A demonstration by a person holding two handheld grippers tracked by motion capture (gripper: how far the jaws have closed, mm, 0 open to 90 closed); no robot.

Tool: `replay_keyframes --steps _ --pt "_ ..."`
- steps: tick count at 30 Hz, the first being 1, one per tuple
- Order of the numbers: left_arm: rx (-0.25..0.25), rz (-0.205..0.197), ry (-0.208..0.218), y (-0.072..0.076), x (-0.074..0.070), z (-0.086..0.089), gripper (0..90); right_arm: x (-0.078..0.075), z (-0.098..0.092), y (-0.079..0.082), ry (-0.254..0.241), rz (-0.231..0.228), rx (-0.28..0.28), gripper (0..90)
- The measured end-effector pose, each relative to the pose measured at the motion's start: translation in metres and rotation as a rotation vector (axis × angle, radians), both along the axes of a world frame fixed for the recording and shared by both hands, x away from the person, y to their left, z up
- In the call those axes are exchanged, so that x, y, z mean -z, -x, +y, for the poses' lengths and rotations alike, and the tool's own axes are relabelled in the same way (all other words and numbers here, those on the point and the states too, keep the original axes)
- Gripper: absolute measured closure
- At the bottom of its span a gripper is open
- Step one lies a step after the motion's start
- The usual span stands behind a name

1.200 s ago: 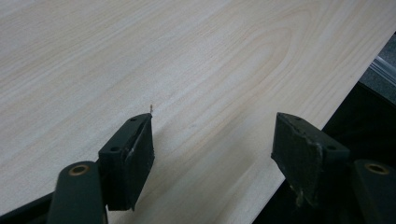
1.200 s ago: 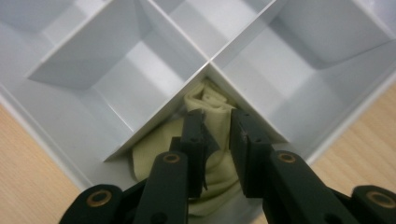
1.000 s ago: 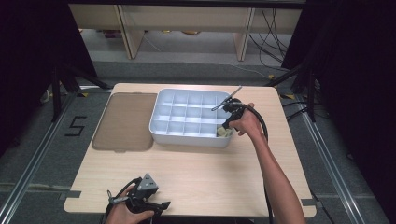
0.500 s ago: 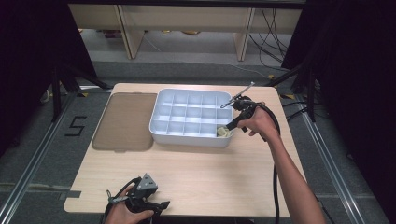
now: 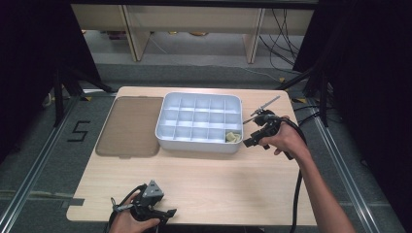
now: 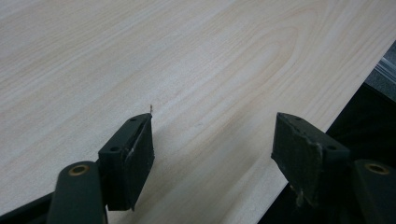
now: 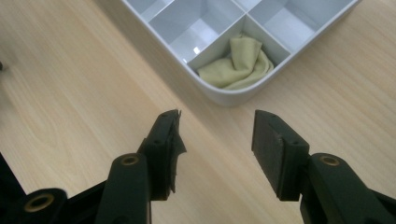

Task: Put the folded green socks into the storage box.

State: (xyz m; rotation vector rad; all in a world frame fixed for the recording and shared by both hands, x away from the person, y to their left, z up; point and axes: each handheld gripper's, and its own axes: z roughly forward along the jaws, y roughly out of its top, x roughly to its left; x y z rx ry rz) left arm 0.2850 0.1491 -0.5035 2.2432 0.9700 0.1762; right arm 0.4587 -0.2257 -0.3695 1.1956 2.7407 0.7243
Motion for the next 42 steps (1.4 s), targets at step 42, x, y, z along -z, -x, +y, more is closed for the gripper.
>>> replay_keyframes --steps 42 --pt "-0.017 0.010 -0.027 -0.002 0.000 0.003 28.6 0.058 -0.009 0.086 -0.055 0.026 -0.104 30.0"
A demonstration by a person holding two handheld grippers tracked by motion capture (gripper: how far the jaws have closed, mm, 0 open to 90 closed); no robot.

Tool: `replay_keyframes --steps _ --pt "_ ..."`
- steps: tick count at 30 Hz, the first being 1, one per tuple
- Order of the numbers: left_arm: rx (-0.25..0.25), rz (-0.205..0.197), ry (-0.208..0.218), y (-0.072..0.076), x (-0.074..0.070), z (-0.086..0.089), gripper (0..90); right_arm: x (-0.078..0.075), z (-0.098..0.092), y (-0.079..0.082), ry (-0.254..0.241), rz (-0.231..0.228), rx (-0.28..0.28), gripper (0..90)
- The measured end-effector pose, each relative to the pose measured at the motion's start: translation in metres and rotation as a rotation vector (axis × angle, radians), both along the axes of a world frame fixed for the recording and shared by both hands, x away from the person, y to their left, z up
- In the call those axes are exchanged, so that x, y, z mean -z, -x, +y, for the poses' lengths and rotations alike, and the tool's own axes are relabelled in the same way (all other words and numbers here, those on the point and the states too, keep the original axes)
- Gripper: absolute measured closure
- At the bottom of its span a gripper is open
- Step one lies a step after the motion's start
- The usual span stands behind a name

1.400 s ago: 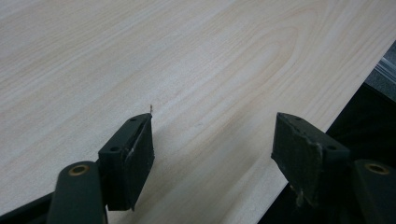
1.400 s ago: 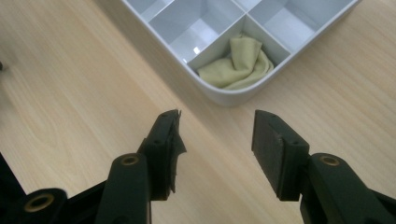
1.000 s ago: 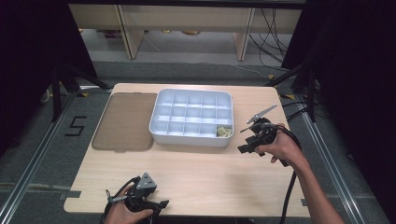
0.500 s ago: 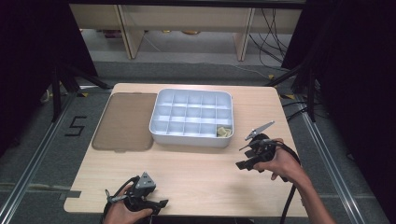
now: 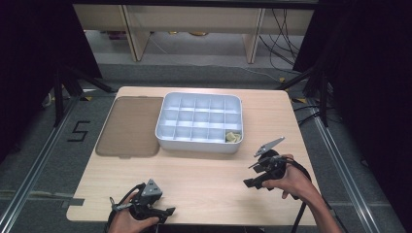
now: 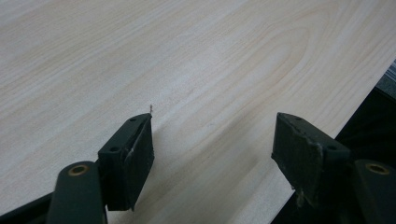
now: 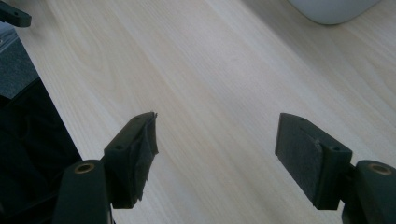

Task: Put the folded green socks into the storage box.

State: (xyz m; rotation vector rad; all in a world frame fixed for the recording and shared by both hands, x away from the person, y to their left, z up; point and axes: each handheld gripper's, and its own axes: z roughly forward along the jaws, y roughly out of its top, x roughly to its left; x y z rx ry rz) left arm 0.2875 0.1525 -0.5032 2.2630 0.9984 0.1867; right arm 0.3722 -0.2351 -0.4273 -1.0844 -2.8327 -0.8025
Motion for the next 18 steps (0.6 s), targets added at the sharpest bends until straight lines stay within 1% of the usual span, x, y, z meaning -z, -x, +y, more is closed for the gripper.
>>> replay_keyframes --steps 3,6,7,8,9,10,11,12,13,14,15,16,17,18 --pt "0.003 0.001 -0.003 0.000 0.000 0.000 28.6 0.003 0.000 0.003 0.009 -0.005 0.000 29.9" --pt "0.007 0.000 0.001 0.000 0.000 0.000 28.6 0.006 0.000 0.005 0.001 -0.010 0.005 29.8" --pt "0.001 -0.016 0.023 0.000 0.001 0.000 28.6 0.007 -0.001 0.006 0.003 -0.006 0.002 29.8" --pt "0.000 -0.016 0.024 0.000 0.002 0.000 28.6 0.009 -0.001 0.007 0.002 -0.013 0.005 29.8" --pt "0.000 -0.018 0.023 0.000 0.002 0.000 28.6 0.009 -0.002 0.008 0.002 -0.008 -0.003 29.8" --pt "0.004 -0.018 0.021 0.000 0.002 0.000 28.6 0.011 -0.003 0.009 0.000 -0.015 0.002 29.8" --pt "0.001 -0.019 0.022 0.000 0.002 0.000 28.6 0.012 -0.003 0.010 -0.005 -0.002 0.009 29.9" --pt "0.008 -0.012 0.025 0.001 0.001 -0.001 28.6 0.013 -0.004 0.011 -0.004 -0.012 0.007 29.8" --pt "0.017 -0.010 0.017 0.000 0.001 0.000 28.6 0.014 -0.005 0.011 -0.012 -0.018 0.007 29.8" --pt "0.010 -0.012 0.024 0.001 0.001 0.000 28.5 0.015 -0.005 0.013 -0.011 -0.010 0.016 29.8" --pt "0.009 -0.010 0.022 0.001 0.001 0.000 28.4 0.016 -0.006 0.014 -0.016 -0.019 0.007 29.8" --pt "-0.002 -0.010 0.035 0.001 0.001 -0.001 28.4 0.017 -0.007 0.016 -0.020 -0.016 0.008 29.7" --pt "-0.005 -0.009 0.032 0.001 0.002 -0.001 28.3 0.018 -0.007 0.017 -0.017 -0.019 0.013 29.6" --pt "-0.004 -0.009 0.033 0.001 0.002 -0.001 28.2 0.019 -0.007 0.018 -0.019 -0.010 0.023 29.2"
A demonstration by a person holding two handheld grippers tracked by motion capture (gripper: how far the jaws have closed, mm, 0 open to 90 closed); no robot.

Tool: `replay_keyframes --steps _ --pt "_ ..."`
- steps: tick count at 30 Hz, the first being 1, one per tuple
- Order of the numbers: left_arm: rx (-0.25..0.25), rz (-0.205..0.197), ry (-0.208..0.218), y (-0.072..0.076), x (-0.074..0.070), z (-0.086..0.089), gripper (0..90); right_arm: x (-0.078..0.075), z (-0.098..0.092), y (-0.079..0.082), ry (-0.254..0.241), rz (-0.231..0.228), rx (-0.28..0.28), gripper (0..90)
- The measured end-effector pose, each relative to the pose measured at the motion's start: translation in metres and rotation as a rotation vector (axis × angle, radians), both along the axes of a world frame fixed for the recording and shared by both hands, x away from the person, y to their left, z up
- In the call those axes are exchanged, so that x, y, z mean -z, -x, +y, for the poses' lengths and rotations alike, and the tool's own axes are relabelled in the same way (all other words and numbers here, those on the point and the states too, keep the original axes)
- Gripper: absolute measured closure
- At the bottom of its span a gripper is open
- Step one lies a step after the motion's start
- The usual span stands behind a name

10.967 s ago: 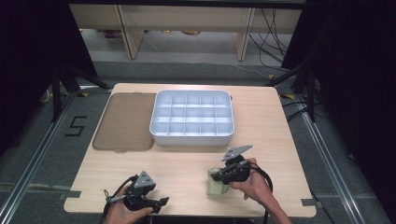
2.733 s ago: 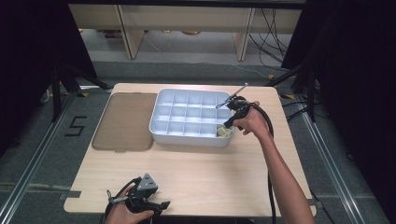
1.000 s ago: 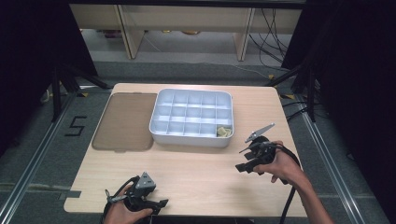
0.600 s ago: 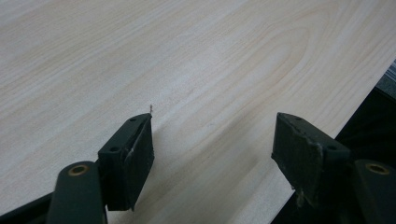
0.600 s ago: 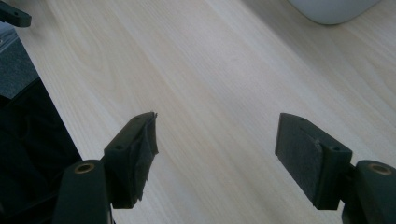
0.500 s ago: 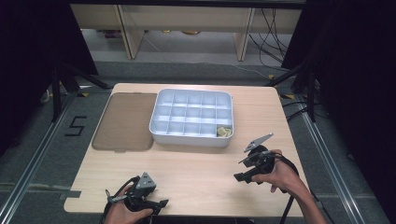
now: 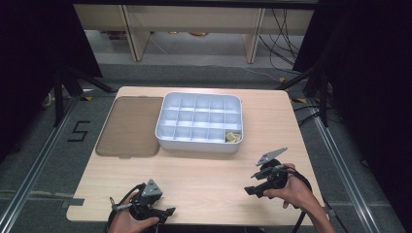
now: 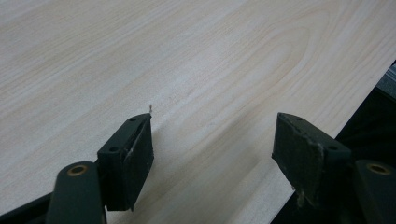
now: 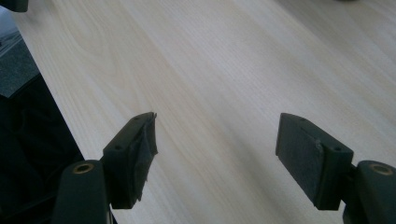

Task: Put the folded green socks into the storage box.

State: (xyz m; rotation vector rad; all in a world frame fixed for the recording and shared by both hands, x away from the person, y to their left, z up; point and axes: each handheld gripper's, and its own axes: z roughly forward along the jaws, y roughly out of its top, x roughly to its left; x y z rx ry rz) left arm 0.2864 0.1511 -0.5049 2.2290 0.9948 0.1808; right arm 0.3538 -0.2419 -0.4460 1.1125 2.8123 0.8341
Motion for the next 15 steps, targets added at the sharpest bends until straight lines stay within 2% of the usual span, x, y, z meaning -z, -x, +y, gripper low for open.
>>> replay_keyframes --steps 1,3,4,8,9,11,14,15 --pt "0.000 0.000 0.003 0.000 0.000 0.000 28.2 0.001 -0.001 0.000 -0.010 -0.015 -0.020 28.7" --pt "0.011 0.002 -0.011 0.000 0.000 0.001 28.2 0.003 0.000 0.003 -0.003 -0.003 -0.006 28.7" --pt "0.010 0.002 -0.010 0.000 0.000 0.000 28.1 0.004 -0.001 0.003 -0.007 -0.015 -0.018 28.6" --pt "0.007 0.005 -0.008 0.000 -0.001 0.000 28.2 0.004 -0.002 0.007 0.000 -0.016 0.007 27.7" --pt "0.012 0.013 -0.026 0.000 -0.002 0.001 28.2 0.004 -0.002 0.008 -0.005 -0.021 0.007 27.0" --pt "0.013 0.000 -0.014 0.000 -0.001 0.001 28.2 0.005 -0.003 0.008 -0.029 -0.048 -0.001 24.5" --pt "0.011 -0.004 -0.015 -0.001 -0.001 0.001 28.2 0.007 -0.003 0.009 -0.020 -0.073 0.002 20.7" --pt "-0.001 -0.007 -0.012 -0.001 0.000 0.001 28.2 0.008 -0.001 0.012 -0.022 -0.050 0.040 20.2"
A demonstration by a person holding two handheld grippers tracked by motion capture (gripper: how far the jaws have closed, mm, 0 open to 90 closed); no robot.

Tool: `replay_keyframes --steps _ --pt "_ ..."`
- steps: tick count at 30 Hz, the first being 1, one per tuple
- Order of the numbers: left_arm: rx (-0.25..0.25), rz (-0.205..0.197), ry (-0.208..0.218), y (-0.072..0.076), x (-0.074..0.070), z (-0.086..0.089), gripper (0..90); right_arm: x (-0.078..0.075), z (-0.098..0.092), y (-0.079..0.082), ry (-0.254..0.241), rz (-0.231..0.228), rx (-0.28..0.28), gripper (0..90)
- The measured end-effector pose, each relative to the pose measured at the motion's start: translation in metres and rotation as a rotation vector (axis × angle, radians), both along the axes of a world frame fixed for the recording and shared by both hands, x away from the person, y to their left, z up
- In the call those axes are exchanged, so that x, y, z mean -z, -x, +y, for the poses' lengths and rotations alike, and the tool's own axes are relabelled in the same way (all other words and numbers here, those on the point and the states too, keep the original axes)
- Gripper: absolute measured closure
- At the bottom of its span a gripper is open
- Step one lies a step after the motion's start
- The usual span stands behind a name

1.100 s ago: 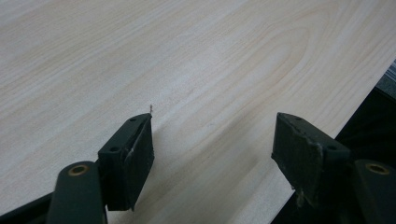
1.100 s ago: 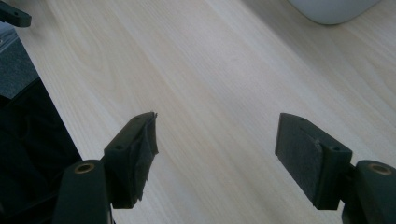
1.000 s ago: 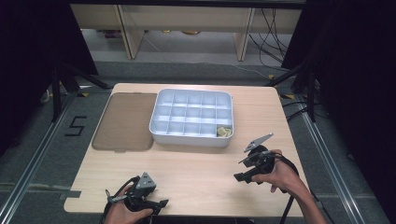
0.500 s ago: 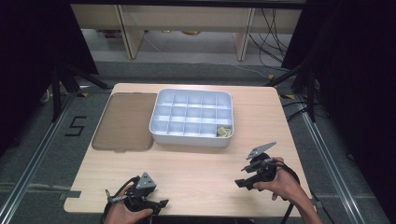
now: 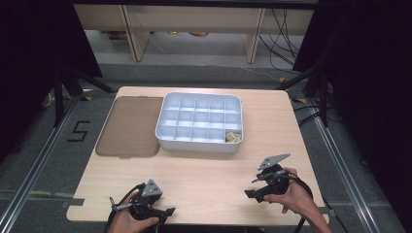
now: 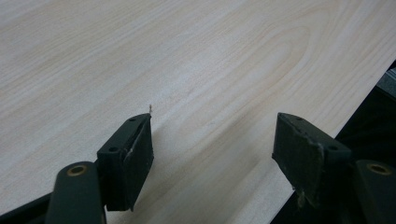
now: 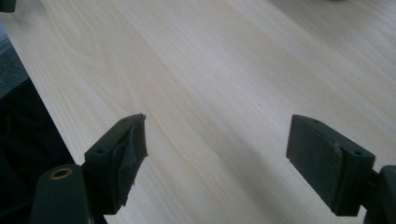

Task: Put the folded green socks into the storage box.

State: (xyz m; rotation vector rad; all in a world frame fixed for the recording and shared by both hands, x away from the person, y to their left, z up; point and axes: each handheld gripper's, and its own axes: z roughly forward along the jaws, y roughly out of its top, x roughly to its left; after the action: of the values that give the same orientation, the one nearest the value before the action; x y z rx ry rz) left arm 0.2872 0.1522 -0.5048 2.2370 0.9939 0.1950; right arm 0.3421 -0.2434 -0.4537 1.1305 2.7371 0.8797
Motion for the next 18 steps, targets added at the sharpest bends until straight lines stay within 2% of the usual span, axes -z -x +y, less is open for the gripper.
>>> replay_keyframes --steps 1,3,4,5,6,7,10,13,14,15,18 --pt "0.014 0.006 -0.003 0.000 -0.001 0.001 28.2 0.001 -0.001 -0.001 0.003 -0.016 -0.014 19.6" --pt "0.017 0.018 -0.017 0.000 -0.002 0.001 28.2 0.003 -0.001 0.000 -0.003 -0.018 -0.004 19.0" --pt "0.017 0.017 -0.015 0.000 -0.002 0.001 28.2 0.003 -0.002 0.000 0.000 -0.032 -0.006 18.9" --pt "0.018 0.016 -0.015 0.000 -0.002 0.001 28.2 0.003 -0.002 0.003 0.003 -0.020 0.017 18.9" --pt "0.018 0.017 -0.016 0.000 -0.002 0.001 28.2 0.005 -0.003 0.003 -0.017 -0.041 0.012 18.7" --pt "0.019 0.017 -0.017 0.000 -0.002 0.001 28.2 0.004 -0.004 0.004 -0.003 -0.038 0.020 18.6" --pt "0.015 0.006 -0.004 0.000 -0.001 0.001 28.2 0.008 -0.006 0.008 -0.032 -0.059 0.022 18.4" --pt "0.015 0.006 -0.004 0.000 -0.002 0.001 28.2 0.013 -0.007 0.012 -0.039 -0.068 0.027 18.5" --pt "0.016 0.008 -0.008 0.000 -0.002 0.001 28.2 0.014 -0.008 0.013 -0.025 -0.074 0.014 18.6" --pt "0.003 0.000 -0.007 0.000 -0.001 0.000 28.2 0.015 -0.008 0.015 -0.028 -0.053 0.026 18.8" --pt "0.023 0.011 -0.014 0.000 -0.002 0.001 28.2 0.019 -0.008 0.019 -0.035 -0.067 0.028 19.1"
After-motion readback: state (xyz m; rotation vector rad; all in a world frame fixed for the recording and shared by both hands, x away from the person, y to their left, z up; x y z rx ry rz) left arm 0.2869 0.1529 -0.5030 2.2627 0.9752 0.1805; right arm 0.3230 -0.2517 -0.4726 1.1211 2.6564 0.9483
